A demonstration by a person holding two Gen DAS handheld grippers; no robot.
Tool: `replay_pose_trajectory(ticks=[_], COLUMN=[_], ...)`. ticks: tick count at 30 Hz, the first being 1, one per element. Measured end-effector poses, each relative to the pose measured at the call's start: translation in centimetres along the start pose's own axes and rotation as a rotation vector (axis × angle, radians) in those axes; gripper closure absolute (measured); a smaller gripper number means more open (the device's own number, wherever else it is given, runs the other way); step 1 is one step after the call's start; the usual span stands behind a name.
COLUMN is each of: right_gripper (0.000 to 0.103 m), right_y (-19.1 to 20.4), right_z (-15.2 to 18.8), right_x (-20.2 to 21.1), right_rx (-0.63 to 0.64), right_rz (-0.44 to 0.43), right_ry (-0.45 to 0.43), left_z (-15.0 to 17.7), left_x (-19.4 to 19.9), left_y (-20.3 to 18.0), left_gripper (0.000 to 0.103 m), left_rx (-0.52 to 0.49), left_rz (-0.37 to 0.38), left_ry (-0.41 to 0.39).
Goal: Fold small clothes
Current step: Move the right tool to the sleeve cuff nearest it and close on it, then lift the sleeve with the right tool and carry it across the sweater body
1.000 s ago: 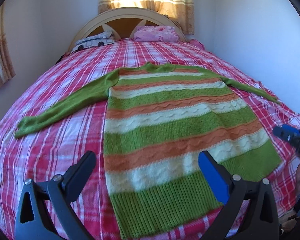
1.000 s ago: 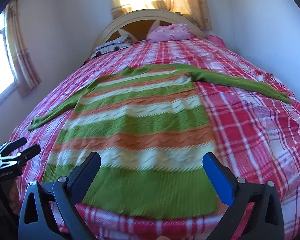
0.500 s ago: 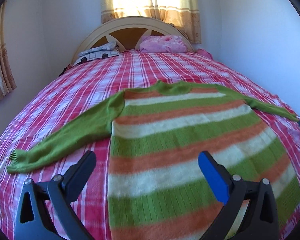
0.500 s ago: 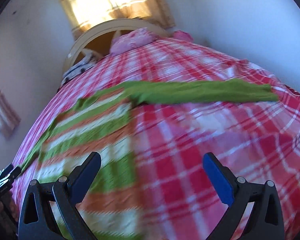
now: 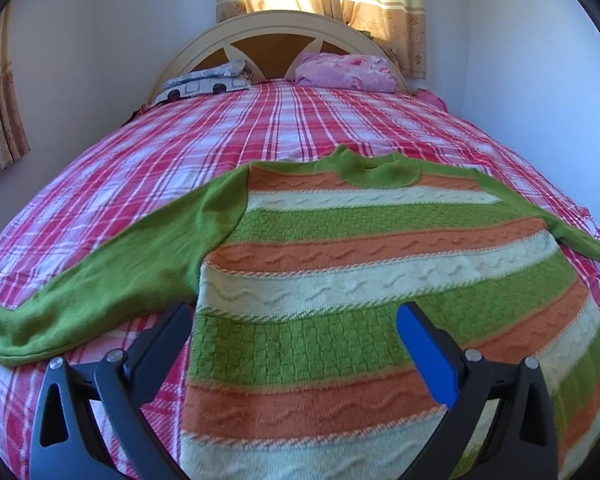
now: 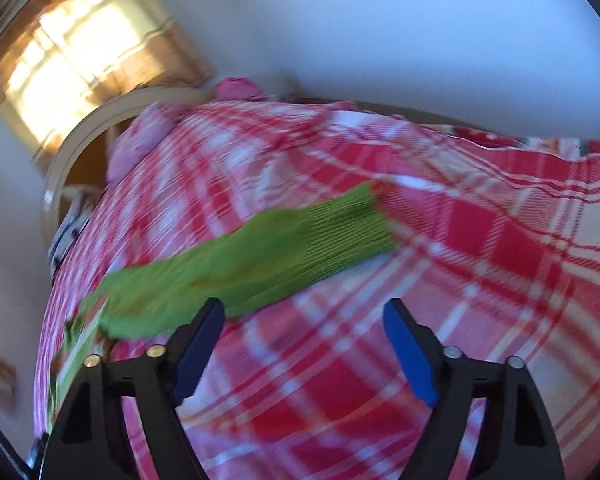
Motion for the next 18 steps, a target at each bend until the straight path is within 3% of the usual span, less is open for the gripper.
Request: replay_pose_trajectory(ticks=[5, 12, 15, 16, 18], right_gripper=[0.041, 0.049, 0.067, 0.082, 0.09], right_y=[-1.2, -0.2, 0.5, 0.6, 0.7], right_z=[-1.9, -3.5, -3.9, -3.9, -4.0], right_x=[-2.2, -4.4, -5.4, -5.5, -5.8], right_rx=[-0.043, -0.025, 0.005, 0.005, -0.007], right_rz=[0.037, 0.07, 0.09, 0.089, 0.072], right_ry=[0.031, 0.009, 0.007, 0.011, 0.027], left_z=[0.4, 0.6, 0.7, 0.7, 0.8], left_x=[-1.1, -1.4, -1.6, -1.7, -1.8], left_y=[0.0, 0.2, 0.2, 0.3, 0.5], left_gripper=[0.0, 0.0, 0.0, 0.0, 0.0], left_rx=[0.012, 0.029, 0.03, 0.036, 0.048], left_rz=[0.01, 0.027, 0.034, 0.038, 0.047], left_ry=[0.022, 0.023, 0.025, 0.026, 0.027])
Point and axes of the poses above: each gripper's, at about its wrist camera, not at the fingertips, and x roughly against the way its jaws point, y to its left, z to its underside, the point moved 3 cm from there along -x, roughly the way its jaws point, and after that the axes turned 13 degrees about -x, right-handed, at the moved point
